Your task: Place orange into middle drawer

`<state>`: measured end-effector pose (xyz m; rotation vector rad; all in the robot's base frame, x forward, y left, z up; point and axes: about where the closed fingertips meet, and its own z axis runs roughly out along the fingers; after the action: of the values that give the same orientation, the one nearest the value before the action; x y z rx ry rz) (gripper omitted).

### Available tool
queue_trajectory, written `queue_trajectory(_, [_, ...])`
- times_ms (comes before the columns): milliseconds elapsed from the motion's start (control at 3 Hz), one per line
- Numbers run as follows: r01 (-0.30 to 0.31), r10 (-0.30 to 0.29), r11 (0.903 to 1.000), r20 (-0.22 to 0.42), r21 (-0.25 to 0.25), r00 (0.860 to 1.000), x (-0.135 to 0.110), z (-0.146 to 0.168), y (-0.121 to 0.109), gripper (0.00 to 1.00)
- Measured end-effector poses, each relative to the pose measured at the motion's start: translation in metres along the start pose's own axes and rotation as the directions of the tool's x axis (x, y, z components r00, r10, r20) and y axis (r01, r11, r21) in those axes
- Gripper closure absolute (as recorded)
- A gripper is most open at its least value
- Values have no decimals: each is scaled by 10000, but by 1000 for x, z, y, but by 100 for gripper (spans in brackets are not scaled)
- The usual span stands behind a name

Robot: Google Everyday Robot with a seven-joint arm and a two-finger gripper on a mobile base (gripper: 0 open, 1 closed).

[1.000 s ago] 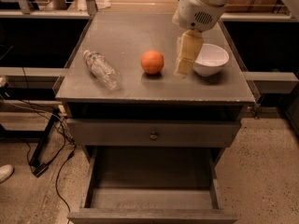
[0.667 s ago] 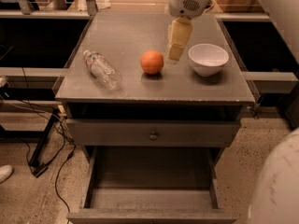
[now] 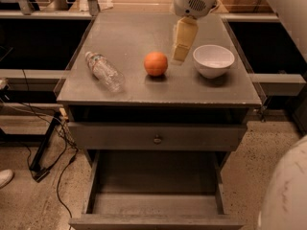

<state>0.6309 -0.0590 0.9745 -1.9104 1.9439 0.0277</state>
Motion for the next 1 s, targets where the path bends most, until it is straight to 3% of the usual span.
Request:
queue_trajectory(667, [377, -400, 9976, -386, -587, 9985, -32, 47, -38, 0])
queue_trajectory(1000, [387, -397, 9985, -260, -397, 9989, -35, 50, -43, 0])
